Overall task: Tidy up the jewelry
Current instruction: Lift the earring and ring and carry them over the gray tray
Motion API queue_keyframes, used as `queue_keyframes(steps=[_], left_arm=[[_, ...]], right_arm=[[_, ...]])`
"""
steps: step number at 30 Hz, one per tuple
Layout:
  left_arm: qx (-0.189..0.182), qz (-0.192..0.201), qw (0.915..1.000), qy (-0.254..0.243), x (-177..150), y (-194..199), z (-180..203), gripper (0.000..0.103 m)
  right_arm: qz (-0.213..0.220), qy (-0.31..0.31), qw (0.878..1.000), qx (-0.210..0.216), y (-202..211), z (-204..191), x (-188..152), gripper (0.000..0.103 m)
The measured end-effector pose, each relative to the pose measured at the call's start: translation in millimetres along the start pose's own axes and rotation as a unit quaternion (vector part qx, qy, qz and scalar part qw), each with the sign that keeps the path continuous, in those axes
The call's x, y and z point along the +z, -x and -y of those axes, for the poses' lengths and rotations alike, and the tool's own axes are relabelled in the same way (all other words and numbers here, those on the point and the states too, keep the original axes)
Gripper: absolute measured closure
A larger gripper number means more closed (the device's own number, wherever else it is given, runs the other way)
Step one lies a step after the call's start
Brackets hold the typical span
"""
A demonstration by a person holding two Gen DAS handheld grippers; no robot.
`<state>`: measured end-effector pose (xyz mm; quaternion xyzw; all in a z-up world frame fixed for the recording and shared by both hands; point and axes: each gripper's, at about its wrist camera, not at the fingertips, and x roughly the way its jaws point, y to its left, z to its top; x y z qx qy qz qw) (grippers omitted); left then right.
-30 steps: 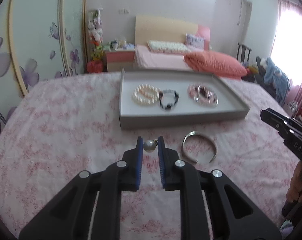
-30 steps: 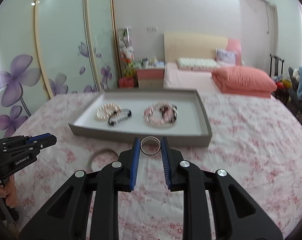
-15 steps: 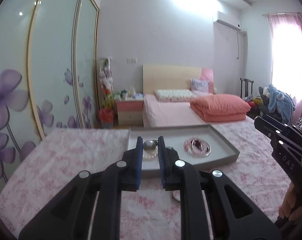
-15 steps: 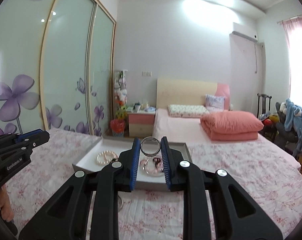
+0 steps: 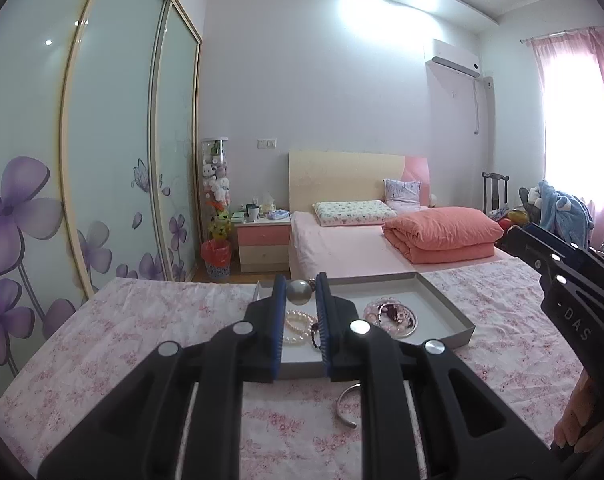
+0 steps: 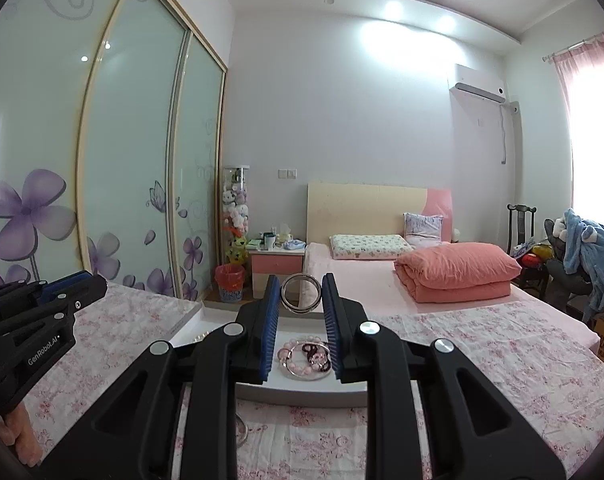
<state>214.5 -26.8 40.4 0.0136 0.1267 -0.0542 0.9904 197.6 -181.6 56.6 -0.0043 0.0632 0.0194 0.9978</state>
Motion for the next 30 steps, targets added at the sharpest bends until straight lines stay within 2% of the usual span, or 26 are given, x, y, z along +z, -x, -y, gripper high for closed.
queue_keyframes(steps=[22,27,30], left_arm=[[-0.004,0.014,0.9999,0.001,6,-2,6,0.087],[-0.011,0.009,0.9999,0.002,9,-16,6,0.087],[-0.017,-0.011,0.9996,0.018,13,-41,5,0.087]], right_arm=[[0.016,-0.003,1.000,-0.004,-1,-1,3,0.080],[0.011,-0.002,1.000,-0.006,-14,1,4,0.080],[-0.003,-0.010,1.000,-0.005,-34,3,4,0.080]])
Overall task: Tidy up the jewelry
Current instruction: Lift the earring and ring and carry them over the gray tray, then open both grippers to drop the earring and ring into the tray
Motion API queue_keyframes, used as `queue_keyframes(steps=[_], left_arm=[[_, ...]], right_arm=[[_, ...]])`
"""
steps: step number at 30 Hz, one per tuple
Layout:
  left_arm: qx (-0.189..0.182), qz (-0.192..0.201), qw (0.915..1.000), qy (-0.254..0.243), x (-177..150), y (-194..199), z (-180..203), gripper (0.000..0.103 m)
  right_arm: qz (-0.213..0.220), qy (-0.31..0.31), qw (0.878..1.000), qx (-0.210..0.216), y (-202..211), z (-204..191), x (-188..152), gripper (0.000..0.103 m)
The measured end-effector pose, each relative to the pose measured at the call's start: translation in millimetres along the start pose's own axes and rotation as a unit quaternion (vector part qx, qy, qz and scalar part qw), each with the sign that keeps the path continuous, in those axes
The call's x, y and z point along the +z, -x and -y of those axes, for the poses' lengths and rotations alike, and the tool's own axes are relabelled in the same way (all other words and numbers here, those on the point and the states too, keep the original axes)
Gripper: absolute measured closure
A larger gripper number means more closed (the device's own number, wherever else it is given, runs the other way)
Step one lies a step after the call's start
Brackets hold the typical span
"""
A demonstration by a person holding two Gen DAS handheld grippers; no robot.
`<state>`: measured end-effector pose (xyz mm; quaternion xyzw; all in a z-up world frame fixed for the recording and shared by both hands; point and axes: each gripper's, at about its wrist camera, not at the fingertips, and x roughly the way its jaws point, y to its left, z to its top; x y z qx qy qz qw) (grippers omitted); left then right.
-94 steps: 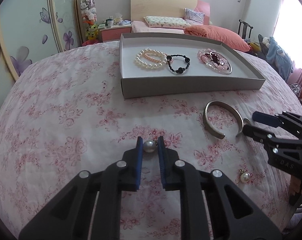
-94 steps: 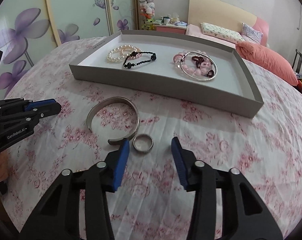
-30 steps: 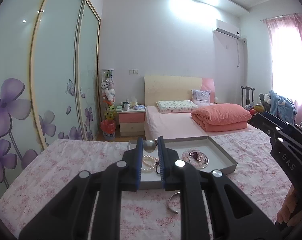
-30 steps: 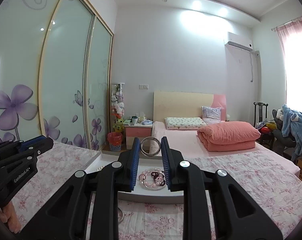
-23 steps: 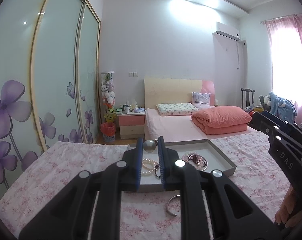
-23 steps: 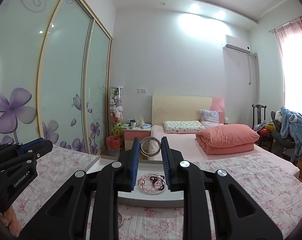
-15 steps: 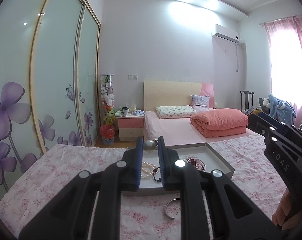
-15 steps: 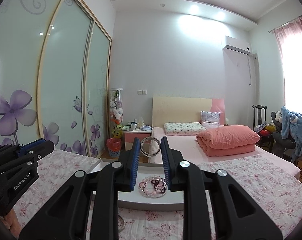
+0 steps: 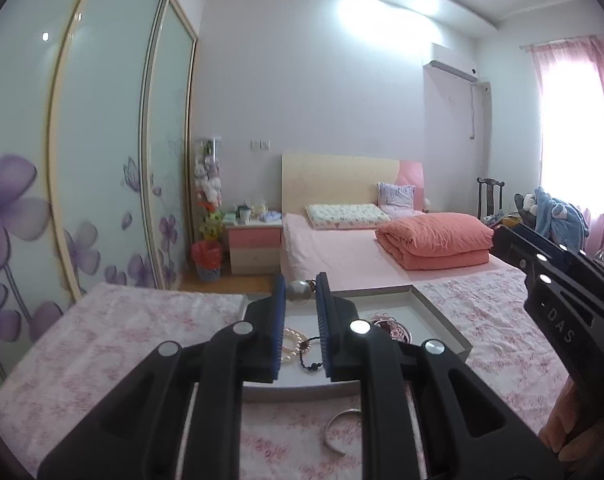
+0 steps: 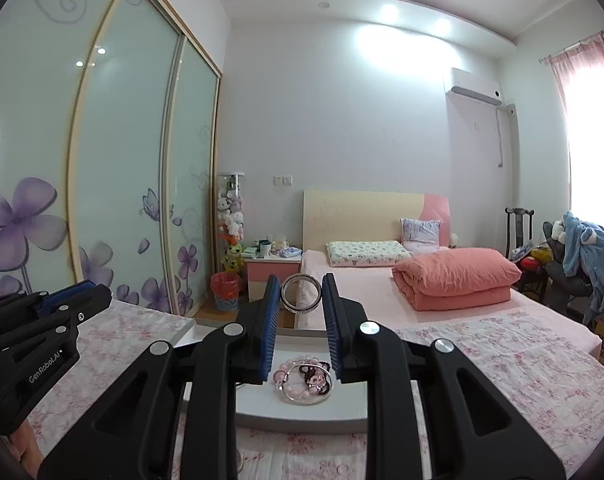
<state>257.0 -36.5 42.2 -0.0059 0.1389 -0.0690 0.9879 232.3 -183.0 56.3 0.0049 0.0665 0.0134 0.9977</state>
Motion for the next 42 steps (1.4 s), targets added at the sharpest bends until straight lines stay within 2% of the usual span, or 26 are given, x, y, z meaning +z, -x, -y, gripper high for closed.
queue_keyframes(steps=[5,11,18,19,20,21,22,23,24,35,38,40,42], left_arm=[[0.000,-0.033,0.9994,0.010,-2,-52,-4,0.087],[-0.018,-0.106,0.9938,0.029,-13,-121,-8,0.087],[-0.026,-0.163,0.9857,0.037,-26,-169,-11,0.087],[-0.030,-0.167,0.9848,0.038,-27,-173,-13,0.087],[-0.033,-0.169,0.9843,0.038,-27,-176,-13,0.086],[-0.035,-0.171,0.9839,0.037,-29,-177,-14,0.084],[-0.035,-0.172,0.9837,0.037,-29,-179,-16,0.082],[-0.035,-0.173,0.9835,0.039,-29,-180,-18,0.075],[-0.035,-0.174,0.9831,0.043,-30,-180,-21,0.073],[-0.023,-0.180,0.9819,0.053,-28,-164,-43,0.073],[-0.033,-0.188,0.9805,0.046,-33,-152,-41,0.073],[-0.044,-0.199,0.9783,0.038,-40,-143,-37,0.067],[-0.058,-0.212,0.9749,0.033,-49,-134,-31,0.066]], right_arm=[[-0.037,-0.014,0.999,0.007,-46,5,-9,0.080],[-0.141,-0.046,0.989,0.017,-119,15,-41,0.080],[-0.201,-0.069,0.977,0.026,-151,16,-60,0.079],[-0.206,-0.076,0.975,0.032,-152,17,-61,0.075],[-0.208,-0.081,0.974,0.033,-151,19,-61,0.068],[-0.206,-0.084,0.975,0.032,-151,19,-60,0.052],[-0.201,-0.084,0.975,0.031,-150,20,-58,0.050],[-0.200,-0.083,0.976,0.029,-149,21,-57,0.050],[-0.199,-0.084,0.976,0.027,-147,22,-55,0.050],[-0.205,-0.082,0.975,0.016,-131,30,-52,0.050],[-0.213,-0.074,0.974,0.018,-123,28,-55,0.050],[-0.222,-0.071,0.972,0.023,-114,26,-59,0.050],[-0.231,-0.065,0.970,0.024,-104,24,-65,0.050]])
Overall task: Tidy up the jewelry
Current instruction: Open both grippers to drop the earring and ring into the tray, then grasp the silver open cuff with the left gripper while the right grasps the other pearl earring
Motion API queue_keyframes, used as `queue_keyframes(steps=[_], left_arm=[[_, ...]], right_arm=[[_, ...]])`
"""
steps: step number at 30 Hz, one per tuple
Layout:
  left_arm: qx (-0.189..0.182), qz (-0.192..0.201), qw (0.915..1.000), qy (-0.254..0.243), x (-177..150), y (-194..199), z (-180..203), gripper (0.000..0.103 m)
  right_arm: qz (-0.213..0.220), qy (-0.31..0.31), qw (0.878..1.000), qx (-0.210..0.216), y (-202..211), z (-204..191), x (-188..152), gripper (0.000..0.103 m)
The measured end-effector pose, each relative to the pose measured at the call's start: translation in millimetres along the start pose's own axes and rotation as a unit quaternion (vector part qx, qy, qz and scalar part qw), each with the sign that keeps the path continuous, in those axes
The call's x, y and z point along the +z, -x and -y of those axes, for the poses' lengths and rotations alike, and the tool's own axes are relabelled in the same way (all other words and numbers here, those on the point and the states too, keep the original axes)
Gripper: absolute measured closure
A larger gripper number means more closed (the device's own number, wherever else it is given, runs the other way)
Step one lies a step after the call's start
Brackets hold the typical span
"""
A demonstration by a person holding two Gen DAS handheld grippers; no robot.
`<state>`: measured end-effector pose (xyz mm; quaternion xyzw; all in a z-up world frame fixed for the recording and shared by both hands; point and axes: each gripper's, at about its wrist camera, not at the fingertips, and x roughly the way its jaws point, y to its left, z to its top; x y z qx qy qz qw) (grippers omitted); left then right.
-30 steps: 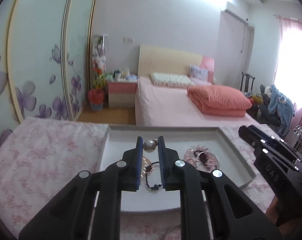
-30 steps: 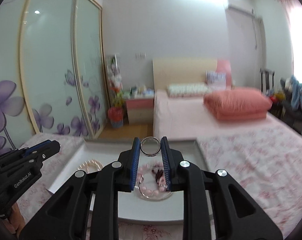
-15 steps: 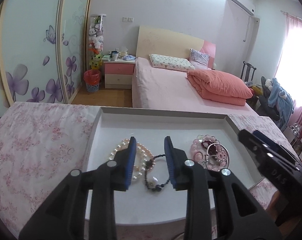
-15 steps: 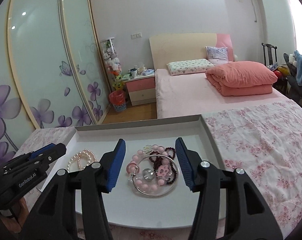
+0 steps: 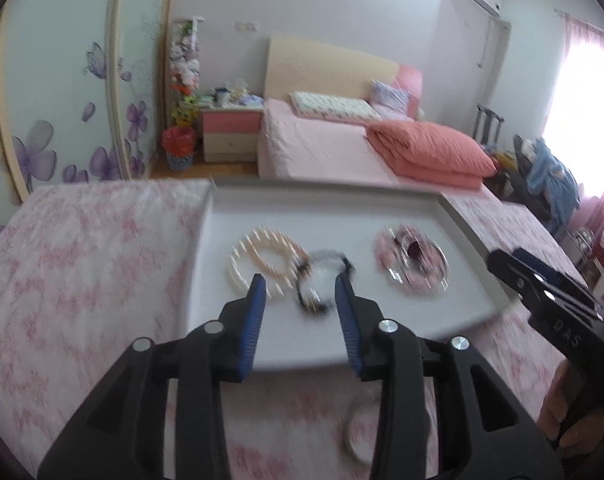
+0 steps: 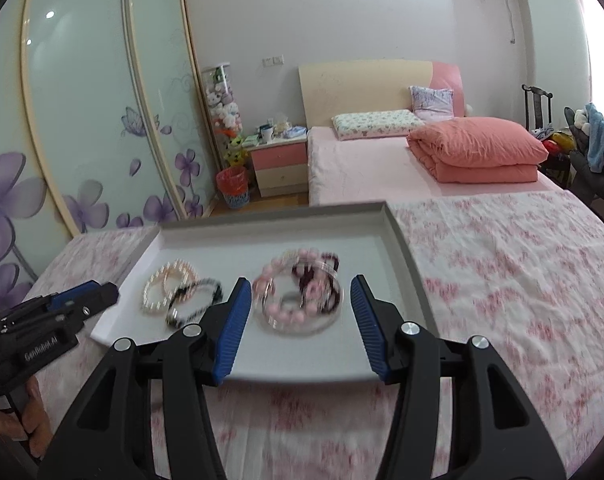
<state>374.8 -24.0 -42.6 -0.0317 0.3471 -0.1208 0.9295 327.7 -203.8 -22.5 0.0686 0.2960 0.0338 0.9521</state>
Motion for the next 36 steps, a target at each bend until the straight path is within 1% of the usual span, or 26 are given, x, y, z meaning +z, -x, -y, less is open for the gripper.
queue_keyframes(steps=[2,4,5,6,8,10,11,15,17,20,23,25,26,29,31,36], left_arm=[[-0.016,-0.018,0.9997,-0.007,-15,4,7,0.066],[-0.026,-0.031,0.9991,-0.014,-27,7,14,0.062],[-0.032,-0.039,0.9986,-0.017,-33,8,17,0.057],[-0.035,-0.044,0.9983,-0.019,-38,8,21,0.055],[-0.044,-0.057,0.9971,-0.025,-47,8,28,0.053],[-0.049,-0.071,0.9957,-0.033,-55,6,39,0.047],[-0.051,-0.080,0.9947,-0.041,-60,4,45,0.042],[-0.036,-0.110,0.9909,-0.069,-70,-7,61,0.034],[-0.029,-0.122,0.9894,-0.073,-73,-13,65,0.033],[-0.012,-0.125,0.9883,-0.086,-77,-18,72,0.028],[0.007,-0.125,0.9877,-0.094,-76,-21,76,0.028],[0.015,-0.121,0.9880,-0.095,-73,-22,76,0.036],[0.020,-0.121,0.9882,-0.092,-73,-21,74,0.037],[0.026,-0.122,0.9896,-0.072,-70,-19,59,0.037],[0.040,-0.122,0.9900,-0.058,-68,-18,45,0.037],[0.074,-0.122,0.9891,-0.036,-66,-10,6,0.037]], right_arm=[[-0.013,0.007,1.000,-0.001,7,-2,-10,0.050],[-0.021,0.011,1.000,0.000,15,-2,-18,0.050],[-0.026,0.012,1.000,-0.002,19,-2,-22,0.050],[-0.030,0.012,0.999,-0.002,22,-2,-26,0.050],[-0.040,0.011,0.999,-0.004,32,1,-36,0.050],[-0.049,0.010,0.999,-0.005,38,4,-42,0.050],[-0.052,0.008,0.999,-0.006,41,6,-46,0.050],[-0.061,0.003,0.998,-0.007,51,13,-57,0.050],[-0.063,0.001,0.998,-0.007,52,18,-60,0.050],[-0.067,-0.003,0.998,-0.007,54,20,-64,0.050],[-0.067,-0.004,0.998,-0.006,54,20,-65,0.050],[-0.067,-0.001,0.998,-0.004,56,20,-66,0.050],[-0.067,0.002,0.998,-0.002,57,18,-67,0.050],[-0.073,0.014,0.997,0.008,57,10,-70,0.050],[-0.080,0.025,0.996,0.018,56,3,-73,0.050],[-0.107,0.064,0.990,0.066,56,-25,-86,0.050]])
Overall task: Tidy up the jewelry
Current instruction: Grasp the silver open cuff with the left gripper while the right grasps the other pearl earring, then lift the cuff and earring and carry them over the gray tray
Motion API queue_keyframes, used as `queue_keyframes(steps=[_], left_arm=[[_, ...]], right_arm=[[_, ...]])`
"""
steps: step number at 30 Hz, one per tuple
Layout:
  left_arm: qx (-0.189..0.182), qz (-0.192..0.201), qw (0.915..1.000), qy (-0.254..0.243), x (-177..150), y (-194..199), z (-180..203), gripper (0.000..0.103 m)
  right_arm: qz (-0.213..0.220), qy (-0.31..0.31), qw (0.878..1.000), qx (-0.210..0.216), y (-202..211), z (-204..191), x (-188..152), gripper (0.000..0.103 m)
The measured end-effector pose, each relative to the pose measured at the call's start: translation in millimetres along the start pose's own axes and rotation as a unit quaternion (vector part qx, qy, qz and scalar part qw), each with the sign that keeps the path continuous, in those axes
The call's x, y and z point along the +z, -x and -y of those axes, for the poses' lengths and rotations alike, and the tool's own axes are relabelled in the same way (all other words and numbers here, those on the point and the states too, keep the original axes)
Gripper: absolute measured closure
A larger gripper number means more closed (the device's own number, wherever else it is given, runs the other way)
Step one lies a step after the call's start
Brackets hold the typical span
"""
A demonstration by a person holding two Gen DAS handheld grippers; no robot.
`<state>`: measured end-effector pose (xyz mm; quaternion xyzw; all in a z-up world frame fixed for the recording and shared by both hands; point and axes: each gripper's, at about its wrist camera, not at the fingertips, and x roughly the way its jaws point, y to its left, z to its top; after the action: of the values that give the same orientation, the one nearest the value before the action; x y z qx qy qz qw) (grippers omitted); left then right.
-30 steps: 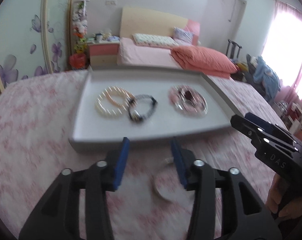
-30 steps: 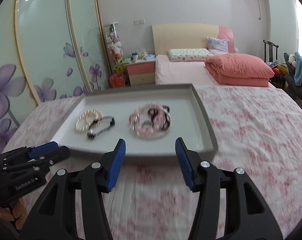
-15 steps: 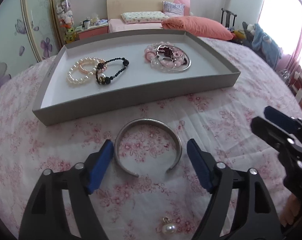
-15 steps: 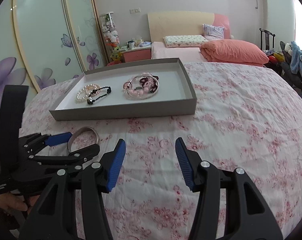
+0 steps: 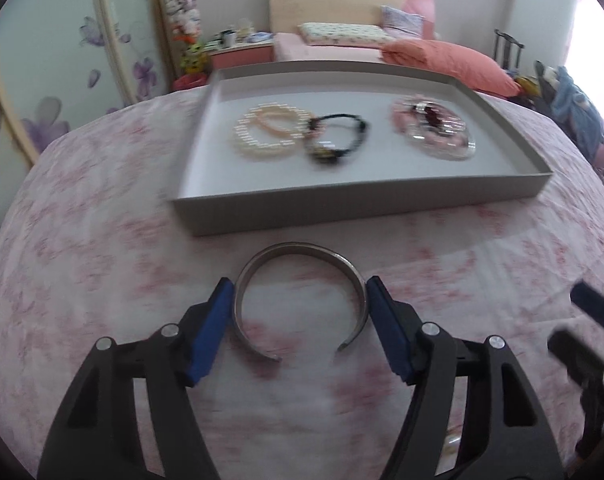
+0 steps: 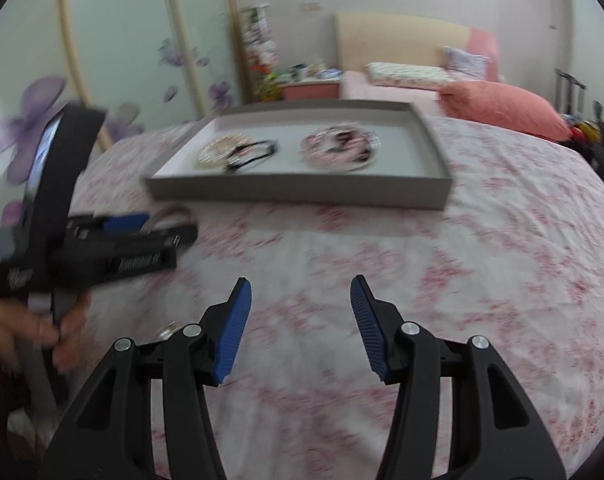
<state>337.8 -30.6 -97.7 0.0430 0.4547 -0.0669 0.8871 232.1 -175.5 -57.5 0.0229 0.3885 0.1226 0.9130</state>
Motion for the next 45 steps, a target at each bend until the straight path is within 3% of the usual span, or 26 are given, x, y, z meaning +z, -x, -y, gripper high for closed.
queue_keyframes(steps=[8,12,20,22,31,38,45], left_arm=[[0.013,0.003,0.9998,0.015,-9,9,-32,0.037],[0.013,0.004,0.9998,0.016,-10,10,-35,0.037],[0.014,0.005,0.9998,0.015,-11,12,-34,0.037],[0.014,0.004,0.9998,0.016,-11,11,-33,0.037],[0.014,0.004,0.9997,0.017,-11,12,-34,0.037],[0.010,0.002,0.9997,0.024,-18,19,-31,0.037],[-0.001,0.042,0.9988,0.024,-26,47,-18,0.037]], right_arm=[[-0.042,0.072,0.994,0.069,-9,-50,-13,0.069],[-0.054,0.084,0.992,0.074,-15,-63,-16,0.076],[-0.061,0.089,0.992,0.068,-21,-66,-16,0.081],[-0.061,0.091,0.992,0.063,-22,-66,-16,0.089],[-0.055,0.046,0.997,0.015,-19,-34,-12,0.089],[-0.020,0.011,1.000,-0.010,-6,-12,-2,0.089],[0.023,0.002,1.000,-0.014,8,-7,12,0.089]])
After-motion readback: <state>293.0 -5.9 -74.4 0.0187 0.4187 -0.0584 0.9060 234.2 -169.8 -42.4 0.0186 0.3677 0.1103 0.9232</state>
